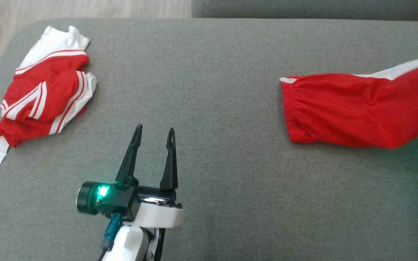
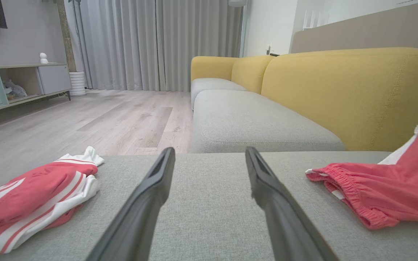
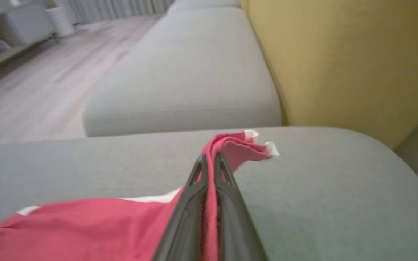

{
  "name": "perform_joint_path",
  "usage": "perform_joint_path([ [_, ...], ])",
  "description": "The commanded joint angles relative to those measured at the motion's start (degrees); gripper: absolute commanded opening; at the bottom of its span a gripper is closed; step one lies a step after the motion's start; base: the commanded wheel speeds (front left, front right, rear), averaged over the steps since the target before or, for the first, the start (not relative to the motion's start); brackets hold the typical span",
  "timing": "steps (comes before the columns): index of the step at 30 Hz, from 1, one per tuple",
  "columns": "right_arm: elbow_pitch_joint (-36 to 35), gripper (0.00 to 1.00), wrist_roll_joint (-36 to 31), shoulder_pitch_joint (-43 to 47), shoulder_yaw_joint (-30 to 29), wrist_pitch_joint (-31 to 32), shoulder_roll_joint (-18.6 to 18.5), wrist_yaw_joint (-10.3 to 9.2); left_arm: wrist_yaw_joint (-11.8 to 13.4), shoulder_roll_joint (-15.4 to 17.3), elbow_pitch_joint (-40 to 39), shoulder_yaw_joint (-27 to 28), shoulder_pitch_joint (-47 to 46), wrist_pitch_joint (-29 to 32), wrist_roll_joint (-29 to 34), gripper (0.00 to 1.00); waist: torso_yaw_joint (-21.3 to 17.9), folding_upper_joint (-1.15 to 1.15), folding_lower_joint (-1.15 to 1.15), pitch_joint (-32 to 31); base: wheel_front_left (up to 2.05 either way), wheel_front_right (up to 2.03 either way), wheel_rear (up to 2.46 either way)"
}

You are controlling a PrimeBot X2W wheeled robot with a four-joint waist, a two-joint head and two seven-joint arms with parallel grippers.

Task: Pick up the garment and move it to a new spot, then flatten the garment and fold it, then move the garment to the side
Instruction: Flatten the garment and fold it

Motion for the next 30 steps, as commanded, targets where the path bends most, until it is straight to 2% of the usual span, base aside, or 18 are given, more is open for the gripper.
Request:
perform_joint_path([
  [1, -2.6, 0.0, 0.3, -0.7, 0.8, 0.2, -0.5, -0.04, -0.2, 0.2, -1.4, 2.4, -0.3, -0.3, 0.5, 1.0, -0.1, 0.0, 0.0, -0.5, 0.0, 0.0, 0.0],
  [8, -15.7, 0.0, 0.5, 1.2, 3.4, 3.3, 6.4, -0.04, -0.6, 0.0, -0.6, 2.5, 1.0, -0.3, 0.4, 1.0, 1.0, 0.0, 0.0, -2.8, 0.0, 0.0, 0.0],
  [12, -19.3, 0.0, -1.2, 4.7, 6.2, 5.6, 11.6, -0.04, -0.6, 0.0, -0.6, 2.2, 1.3, -0.3, 0.0, 1.0, 2.2, 0.0, 0.0, -3.2, 0.0, 0.0, 0.0],
  [13, -19.7, 0.09, -1.4, 5.7, 7.2, 6.4, 13.0, -0.04, -0.6, -0.1, -0.6, 2.2, 1.4, -0.3, -0.1, 1.0, 2.5, 0.0, 0.0, -3.2, 0.0, 0.0, 0.0],
  [14, -19.8, 0.36, -1.6, 6.6, 8.0, 6.9, 14.2, -0.04, -0.6, -0.1, -0.6, 2.1, 1.4, -0.3, -0.1, 1.0, 2.7, 0.0, 0.0, -3.1, 0.0, 0.0, 0.0],
  [15, -19.5, 1.0, -2.1, 7.4, 8.4, 6.8, 15.2, -0.04, -0.5, -0.1, -0.6, 2.1, 1.4, -0.3, -0.3, 1.0, 2.9, 0.0, 0.0, -3.1, 0.0, 0.0, 0.0],
  [17, -19.1, 1.0, -2.7, 8.6, 7.8, 5.1, 17.0, -0.04, -0.4, -0.1, -0.6, 1.9, 1.4, -0.3, -0.6, 1.0, 3.2, 0.0, 0.0, -3.3, 0.0, 0.0, 0.0],
  [20, -19.2, 1.0, -3.5, 10.3, 3.7, -0.8, 18.2, -0.04, 0.2, -0.1, -0.9, 2.3, 1.8, -0.3, -0.9, 1.0, 3.0, 0.0, 0.0, -4.1, 0.0, 0.0, 0.0],
  [26, -20.7, 1.0, -6.4, 18.2, -5.6, -13.1, 18.6, -0.04, 0.8, -0.1, -1.6, 4.9, 5.3, -0.3, -1.1, 1.0, -0.1, 0.0, 0.0, -7.9, 0.0, 0.0, 0.0],
  [30, -23.6, 1.0, -6.6, 24.2, -8.0, -16.7, 18.3, -0.04, 0.8, -0.1, -1.8, 6.3, 7.6, -0.3, -0.8, 1.0, -1.6, 0.0, 0.0, -10.1, 0.0, 0.0, 0.0],
])
